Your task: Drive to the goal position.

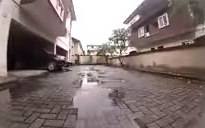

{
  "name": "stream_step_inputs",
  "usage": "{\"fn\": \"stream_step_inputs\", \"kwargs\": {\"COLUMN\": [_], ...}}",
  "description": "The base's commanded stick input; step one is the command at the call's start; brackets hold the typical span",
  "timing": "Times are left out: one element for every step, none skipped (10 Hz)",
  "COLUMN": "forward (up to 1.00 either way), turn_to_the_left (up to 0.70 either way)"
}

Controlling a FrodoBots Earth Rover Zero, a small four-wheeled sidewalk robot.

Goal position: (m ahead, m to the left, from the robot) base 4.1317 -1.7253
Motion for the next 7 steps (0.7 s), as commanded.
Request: {"fn": "stream_step_inputs", "kwargs": {"forward": [0.50,0.50,0.50,0.50,0.50,0.50,0.50], "turn_to_the_left": [0.00,0.00,0.00,0.00,0.00,0.00,0.00]}}
